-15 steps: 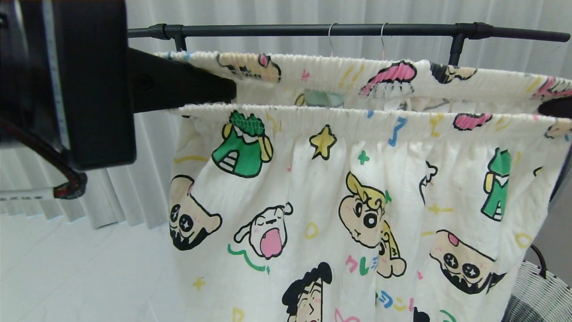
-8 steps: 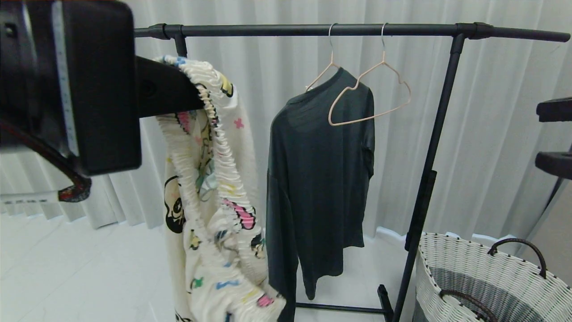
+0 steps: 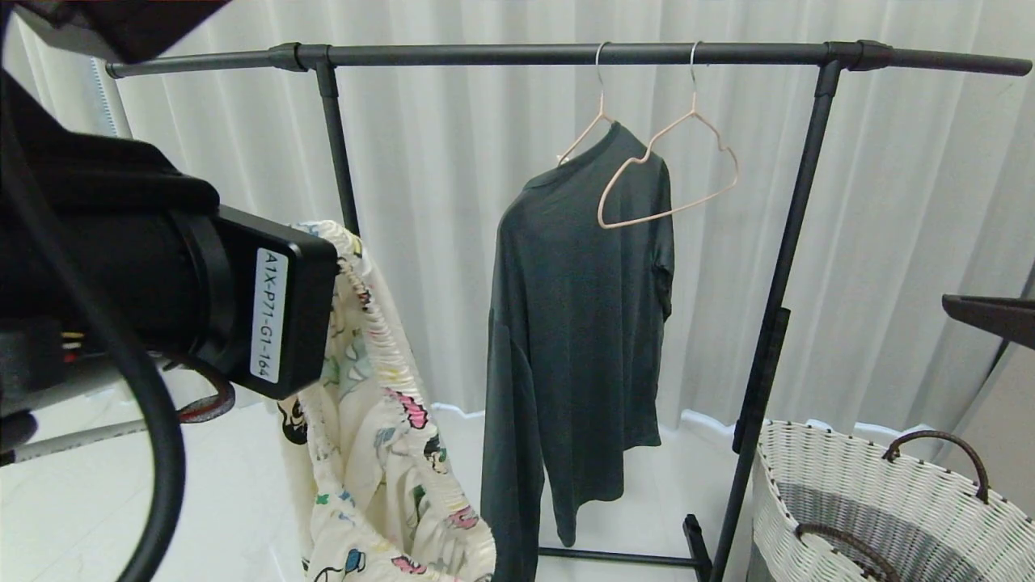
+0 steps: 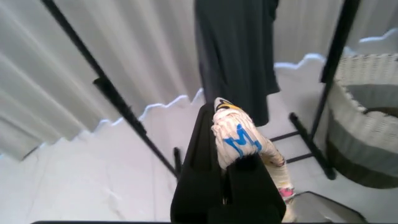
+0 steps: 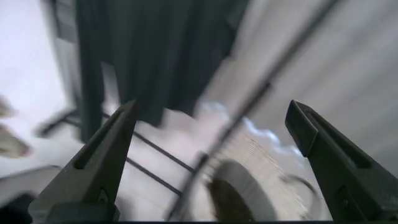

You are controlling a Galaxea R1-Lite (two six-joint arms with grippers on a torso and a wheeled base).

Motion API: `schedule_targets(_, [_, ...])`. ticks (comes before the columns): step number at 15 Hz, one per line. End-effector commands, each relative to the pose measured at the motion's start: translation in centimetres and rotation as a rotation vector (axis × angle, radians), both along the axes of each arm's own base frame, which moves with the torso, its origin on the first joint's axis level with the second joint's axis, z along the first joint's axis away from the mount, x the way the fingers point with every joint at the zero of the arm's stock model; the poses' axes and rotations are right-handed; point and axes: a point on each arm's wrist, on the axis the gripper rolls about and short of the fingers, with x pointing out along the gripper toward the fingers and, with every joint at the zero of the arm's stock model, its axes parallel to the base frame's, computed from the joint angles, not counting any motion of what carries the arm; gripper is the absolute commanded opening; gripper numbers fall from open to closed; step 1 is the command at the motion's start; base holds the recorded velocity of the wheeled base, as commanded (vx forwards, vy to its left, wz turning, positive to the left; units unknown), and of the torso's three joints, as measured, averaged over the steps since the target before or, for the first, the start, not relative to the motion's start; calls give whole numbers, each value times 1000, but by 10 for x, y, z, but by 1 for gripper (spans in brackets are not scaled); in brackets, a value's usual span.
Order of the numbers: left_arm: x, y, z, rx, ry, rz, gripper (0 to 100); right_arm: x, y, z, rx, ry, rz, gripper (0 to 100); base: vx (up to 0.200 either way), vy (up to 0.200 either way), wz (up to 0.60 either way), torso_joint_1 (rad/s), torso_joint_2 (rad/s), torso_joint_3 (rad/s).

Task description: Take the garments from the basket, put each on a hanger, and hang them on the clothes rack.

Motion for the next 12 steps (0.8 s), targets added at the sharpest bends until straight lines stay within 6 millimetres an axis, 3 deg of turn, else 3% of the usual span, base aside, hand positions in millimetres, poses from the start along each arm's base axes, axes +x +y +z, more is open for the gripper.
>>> schedule_targets(1, [5, 2, -3, 15, 4, 31, 0, 1, -9, -8, -38, 3, -64, 100, 0, 200, 0, 7, 7, 2])
schedule_targets(11, [5, 2, -4, 15, 4, 35, 0, 4, -18, -16, -94, -25, -127, 100, 0, 200, 0, 4, 3, 2])
schedule_targets(12, [5, 2, -4, 15, 4, 35, 0, 5, -19, -18, -104, -41, -139, 100, 0, 0, 0, 0, 0, 0])
